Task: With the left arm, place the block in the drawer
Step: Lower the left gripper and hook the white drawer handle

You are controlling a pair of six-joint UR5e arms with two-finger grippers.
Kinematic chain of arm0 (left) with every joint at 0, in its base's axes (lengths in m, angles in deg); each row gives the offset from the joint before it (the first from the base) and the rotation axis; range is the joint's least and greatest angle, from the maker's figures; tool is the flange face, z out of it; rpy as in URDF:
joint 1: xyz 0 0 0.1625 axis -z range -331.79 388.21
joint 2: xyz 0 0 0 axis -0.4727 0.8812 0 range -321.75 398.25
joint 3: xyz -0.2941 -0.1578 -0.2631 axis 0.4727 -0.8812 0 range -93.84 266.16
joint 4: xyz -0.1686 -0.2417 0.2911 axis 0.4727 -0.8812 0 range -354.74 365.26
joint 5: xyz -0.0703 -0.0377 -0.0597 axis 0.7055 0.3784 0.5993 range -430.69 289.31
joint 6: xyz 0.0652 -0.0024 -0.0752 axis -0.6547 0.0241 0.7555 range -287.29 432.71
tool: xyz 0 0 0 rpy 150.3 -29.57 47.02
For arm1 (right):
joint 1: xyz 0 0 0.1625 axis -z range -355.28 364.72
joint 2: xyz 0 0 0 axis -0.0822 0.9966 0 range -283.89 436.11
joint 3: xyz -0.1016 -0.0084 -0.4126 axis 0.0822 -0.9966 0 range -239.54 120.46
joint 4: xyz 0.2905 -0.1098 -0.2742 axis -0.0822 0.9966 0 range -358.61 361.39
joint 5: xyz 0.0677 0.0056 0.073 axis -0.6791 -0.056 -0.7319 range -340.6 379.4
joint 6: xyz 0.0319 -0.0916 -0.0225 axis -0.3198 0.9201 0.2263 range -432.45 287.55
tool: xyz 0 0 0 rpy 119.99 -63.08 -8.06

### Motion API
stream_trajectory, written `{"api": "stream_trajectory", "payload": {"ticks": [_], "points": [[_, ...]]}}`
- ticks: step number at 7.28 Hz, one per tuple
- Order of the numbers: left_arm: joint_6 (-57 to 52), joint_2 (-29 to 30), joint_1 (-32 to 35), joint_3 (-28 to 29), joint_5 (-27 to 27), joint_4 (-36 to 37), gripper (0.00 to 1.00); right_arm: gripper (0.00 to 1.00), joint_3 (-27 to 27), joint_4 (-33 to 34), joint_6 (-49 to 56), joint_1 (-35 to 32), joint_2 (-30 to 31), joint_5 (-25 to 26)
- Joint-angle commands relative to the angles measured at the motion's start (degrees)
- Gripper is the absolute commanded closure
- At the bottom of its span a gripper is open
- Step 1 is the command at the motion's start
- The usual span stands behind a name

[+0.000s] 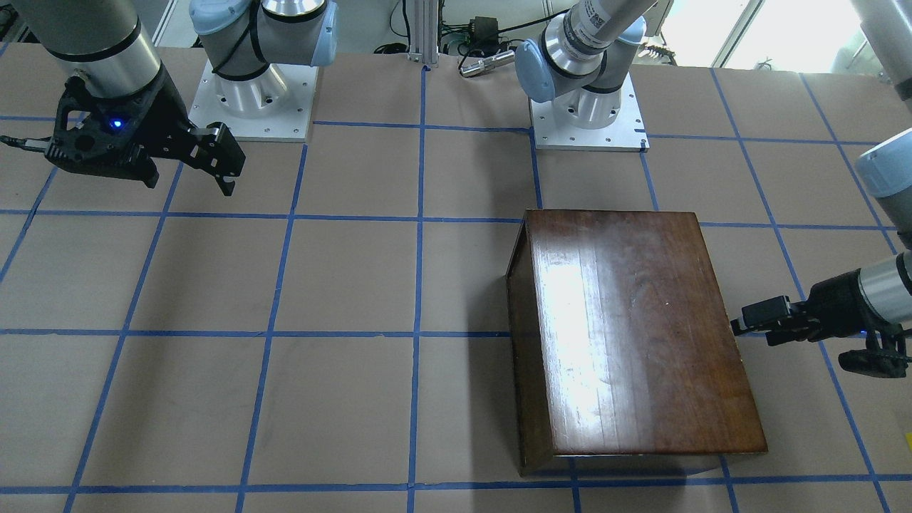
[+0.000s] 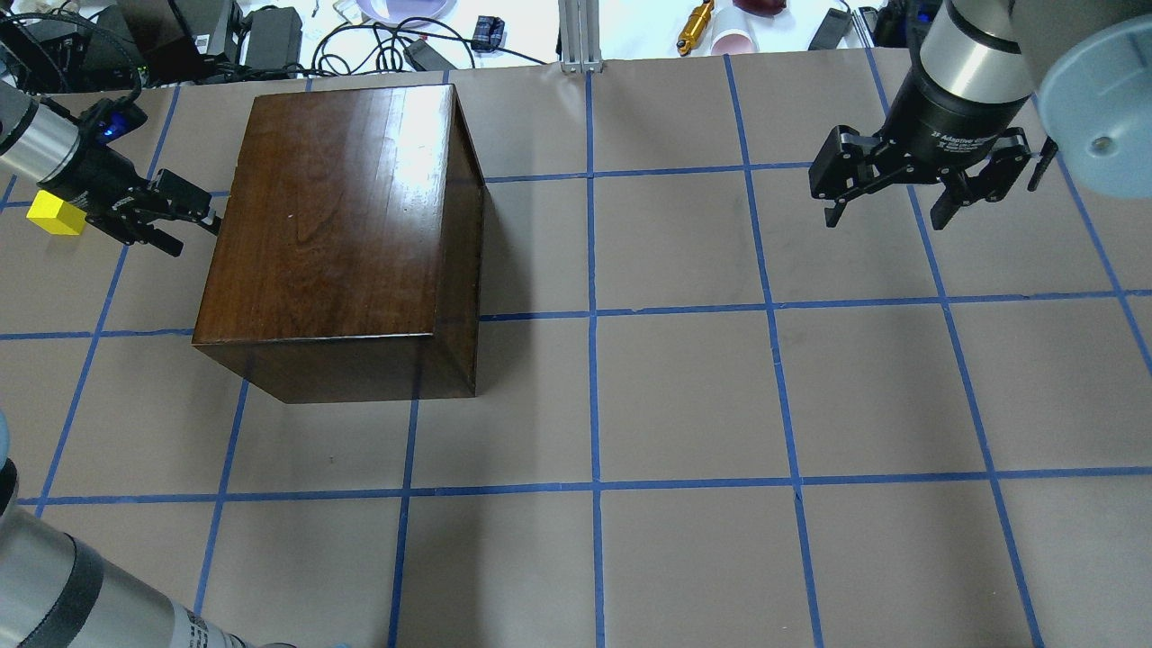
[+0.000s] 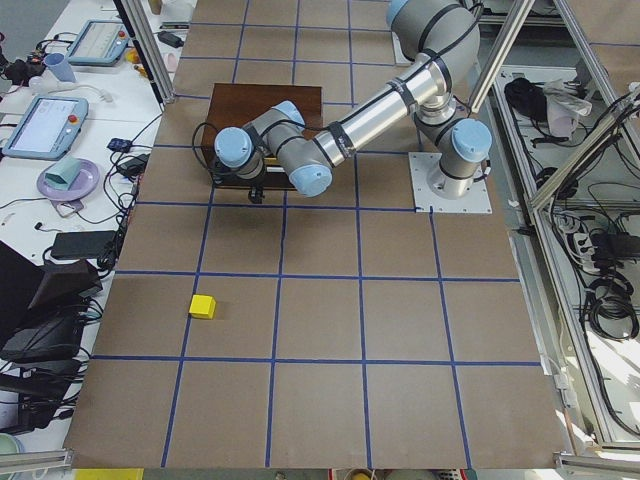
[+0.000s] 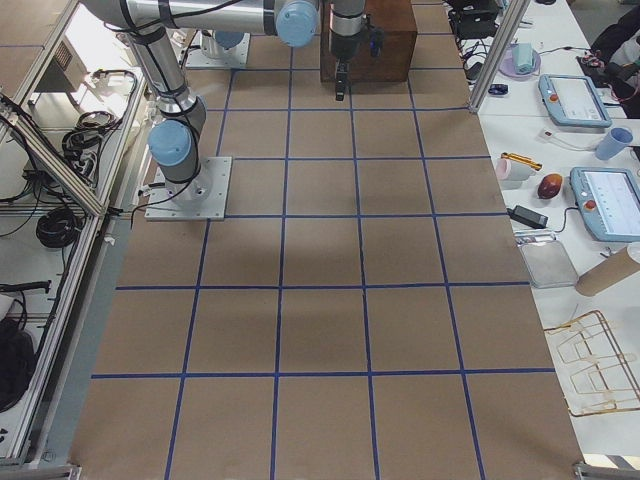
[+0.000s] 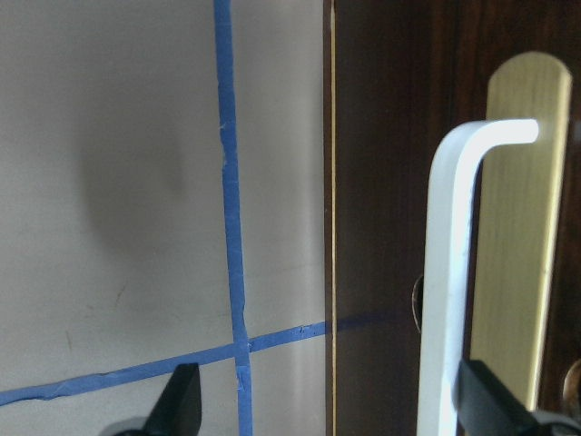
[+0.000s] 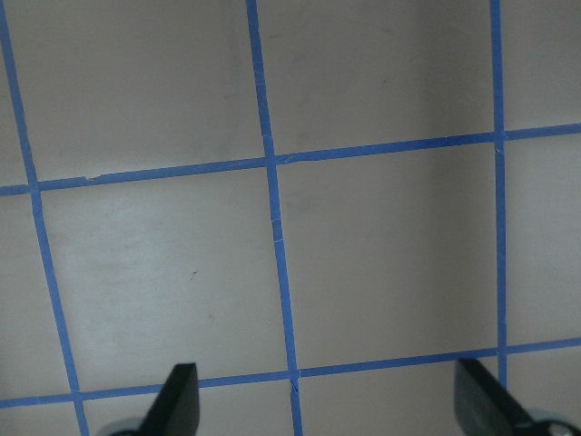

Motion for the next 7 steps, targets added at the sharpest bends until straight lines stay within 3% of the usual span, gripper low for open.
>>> {"api": "stream_trajectory", "payload": {"ticks": [1, 7], "points": [[1.8, 0.3, 0.1, -0.1, 0.9, 0.1, 0.00, 0.00, 0.1, 0.0, 0.0, 0.0, 0.0, 0.0], [2.8, 0.9, 0.1, -0.1, 1.3, 0.2, 0.00, 0.00, 0.0, 0.0, 0.0, 0.0, 0.0, 0.0]]}}
